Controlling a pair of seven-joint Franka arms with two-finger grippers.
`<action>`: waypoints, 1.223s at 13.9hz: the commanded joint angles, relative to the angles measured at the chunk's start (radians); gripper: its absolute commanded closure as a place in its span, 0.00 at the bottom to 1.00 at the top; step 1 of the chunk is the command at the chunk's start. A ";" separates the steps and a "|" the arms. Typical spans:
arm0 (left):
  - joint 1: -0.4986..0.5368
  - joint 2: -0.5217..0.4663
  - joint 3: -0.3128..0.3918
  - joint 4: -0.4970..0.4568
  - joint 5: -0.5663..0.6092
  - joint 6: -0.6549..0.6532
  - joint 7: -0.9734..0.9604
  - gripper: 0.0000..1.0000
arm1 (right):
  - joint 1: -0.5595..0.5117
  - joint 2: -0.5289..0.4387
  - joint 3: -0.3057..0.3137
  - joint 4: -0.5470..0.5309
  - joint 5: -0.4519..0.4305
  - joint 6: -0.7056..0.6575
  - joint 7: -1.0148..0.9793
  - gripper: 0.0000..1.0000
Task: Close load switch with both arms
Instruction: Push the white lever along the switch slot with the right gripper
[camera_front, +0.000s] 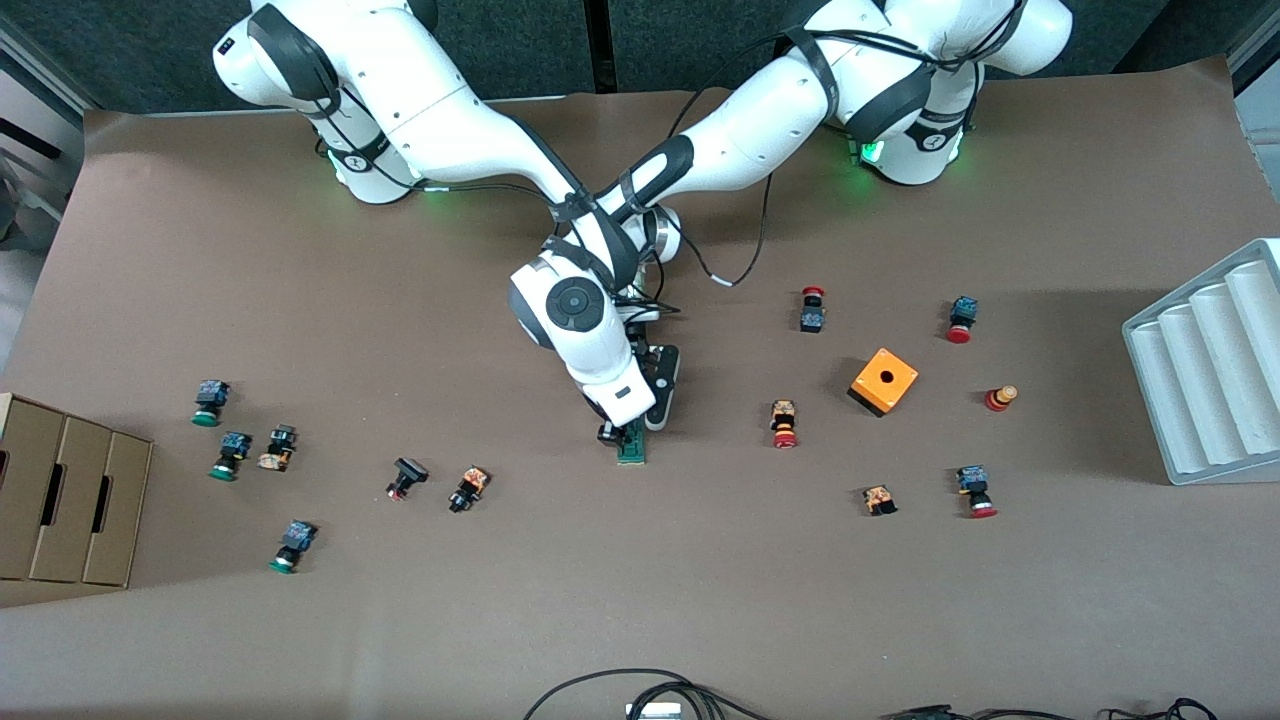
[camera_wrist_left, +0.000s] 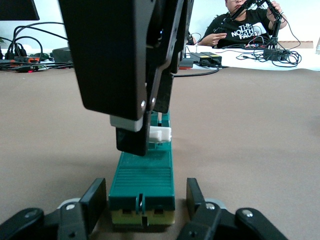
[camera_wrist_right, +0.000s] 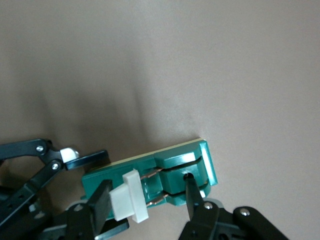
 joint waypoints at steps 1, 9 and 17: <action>-0.008 0.024 0.010 0.012 0.009 -0.012 -0.020 0.29 | 0.003 0.011 -0.030 0.021 0.004 0.027 -0.013 0.37; -0.008 0.024 0.010 0.012 0.009 -0.012 -0.020 0.29 | 0.002 0.010 -0.033 0.026 0.004 0.025 -0.013 0.37; -0.008 0.024 0.010 0.012 0.009 -0.015 -0.020 0.29 | 0.002 0.010 -0.054 0.027 0.005 0.027 -0.053 0.44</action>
